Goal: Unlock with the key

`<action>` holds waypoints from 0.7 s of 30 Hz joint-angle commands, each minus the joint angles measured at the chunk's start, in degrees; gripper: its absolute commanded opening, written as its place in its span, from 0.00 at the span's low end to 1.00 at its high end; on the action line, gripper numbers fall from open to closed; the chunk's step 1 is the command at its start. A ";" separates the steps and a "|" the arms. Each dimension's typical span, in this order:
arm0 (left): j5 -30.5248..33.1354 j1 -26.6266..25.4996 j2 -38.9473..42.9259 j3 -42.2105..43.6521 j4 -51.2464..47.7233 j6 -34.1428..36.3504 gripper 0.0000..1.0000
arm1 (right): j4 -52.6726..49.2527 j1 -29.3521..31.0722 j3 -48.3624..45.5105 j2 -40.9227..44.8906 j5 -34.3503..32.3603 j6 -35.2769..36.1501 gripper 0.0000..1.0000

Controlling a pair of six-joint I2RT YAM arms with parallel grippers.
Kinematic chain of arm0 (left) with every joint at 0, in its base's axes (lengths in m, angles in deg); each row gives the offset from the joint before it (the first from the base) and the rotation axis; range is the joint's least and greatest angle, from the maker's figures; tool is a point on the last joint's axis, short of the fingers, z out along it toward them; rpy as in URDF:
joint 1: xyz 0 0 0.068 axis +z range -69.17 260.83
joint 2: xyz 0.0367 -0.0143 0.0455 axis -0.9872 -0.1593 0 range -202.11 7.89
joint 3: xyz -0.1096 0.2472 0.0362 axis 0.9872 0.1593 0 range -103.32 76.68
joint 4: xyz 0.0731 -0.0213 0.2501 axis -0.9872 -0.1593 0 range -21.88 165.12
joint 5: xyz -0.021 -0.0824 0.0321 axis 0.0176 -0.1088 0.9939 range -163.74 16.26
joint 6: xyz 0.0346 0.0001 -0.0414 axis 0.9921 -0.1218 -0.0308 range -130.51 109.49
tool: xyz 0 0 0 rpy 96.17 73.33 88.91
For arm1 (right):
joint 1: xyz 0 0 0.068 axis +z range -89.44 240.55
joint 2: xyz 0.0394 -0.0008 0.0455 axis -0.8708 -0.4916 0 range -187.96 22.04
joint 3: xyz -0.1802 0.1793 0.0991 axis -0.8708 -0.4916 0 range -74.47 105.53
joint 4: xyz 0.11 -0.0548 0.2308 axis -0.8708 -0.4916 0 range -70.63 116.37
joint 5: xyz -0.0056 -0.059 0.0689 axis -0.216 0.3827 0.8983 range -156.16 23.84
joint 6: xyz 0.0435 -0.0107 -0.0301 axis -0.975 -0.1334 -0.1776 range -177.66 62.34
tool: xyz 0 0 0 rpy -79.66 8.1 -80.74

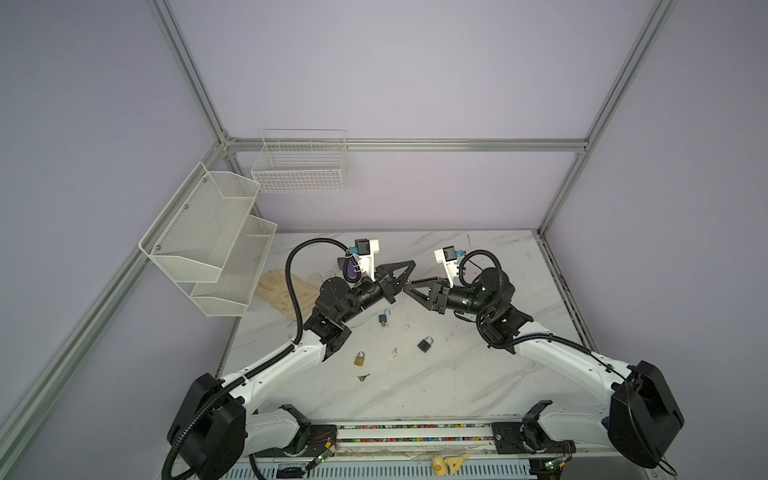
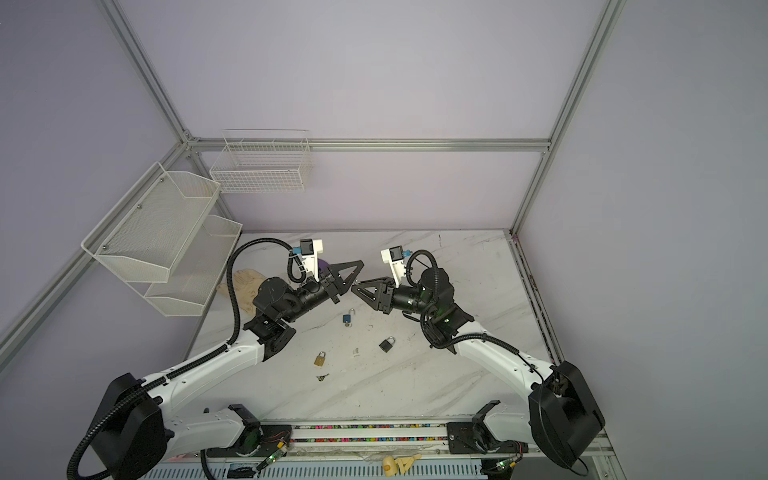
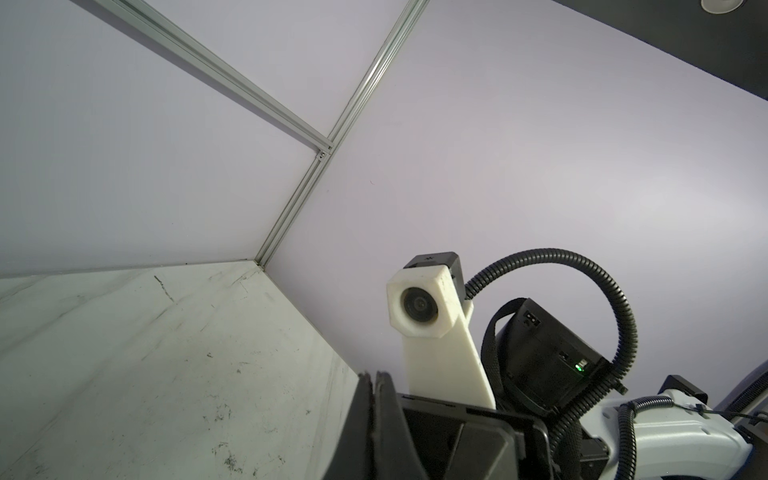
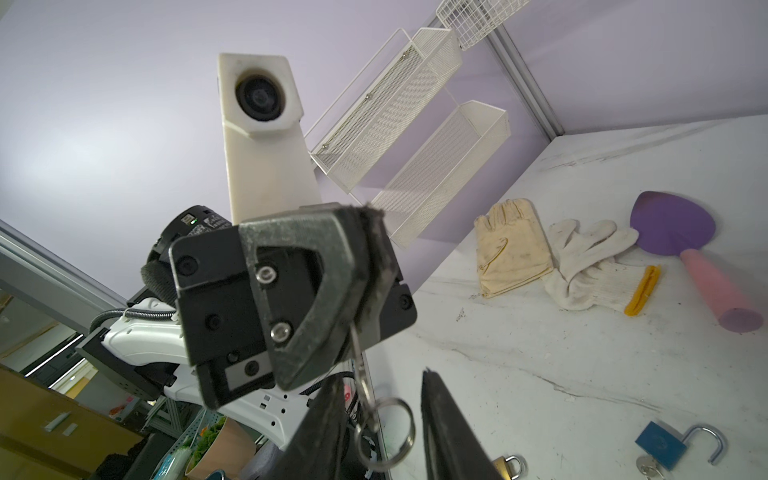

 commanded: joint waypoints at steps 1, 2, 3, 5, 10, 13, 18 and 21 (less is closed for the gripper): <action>-0.67 -0.15 0.46 -5.26 3.03 0.24 0.00 | 3.12 -0.29 0.40 0.77 -0.42 0.15 0.33; -0.65 -0.17 0.45 -5.22 2.95 0.28 0.00 | 3.12 -0.37 0.44 0.85 -0.56 0.12 0.33; -0.62 -0.17 0.45 -5.22 2.90 0.26 0.00 | 3.20 -0.46 0.39 1.03 -0.60 0.13 0.33; -0.52 -0.17 0.51 -5.13 2.97 0.31 0.00 | 3.21 -0.56 0.48 1.29 -0.94 0.19 0.31; -0.32 -0.12 0.47 -5.22 2.88 0.46 0.00 | 3.21 -0.74 0.48 0.91 -0.78 -0.16 0.27; -0.13 -0.16 0.36 -5.48 2.99 0.37 0.00 | 3.25 -0.76 0.28 0.73 -0.66 -0.32 0.25; 0.61 -0.13 0.37 -5.58 3.03 0.63 0.00 | 4.45 -0.77 0.13 0.31 -0.12 -1.13 0.18; 1.15 -0.17 0.12 -5.48 3.17 0.72 0.00 | 4.44 -0.83 0.30 0.40 -0.20 -1.08 0.11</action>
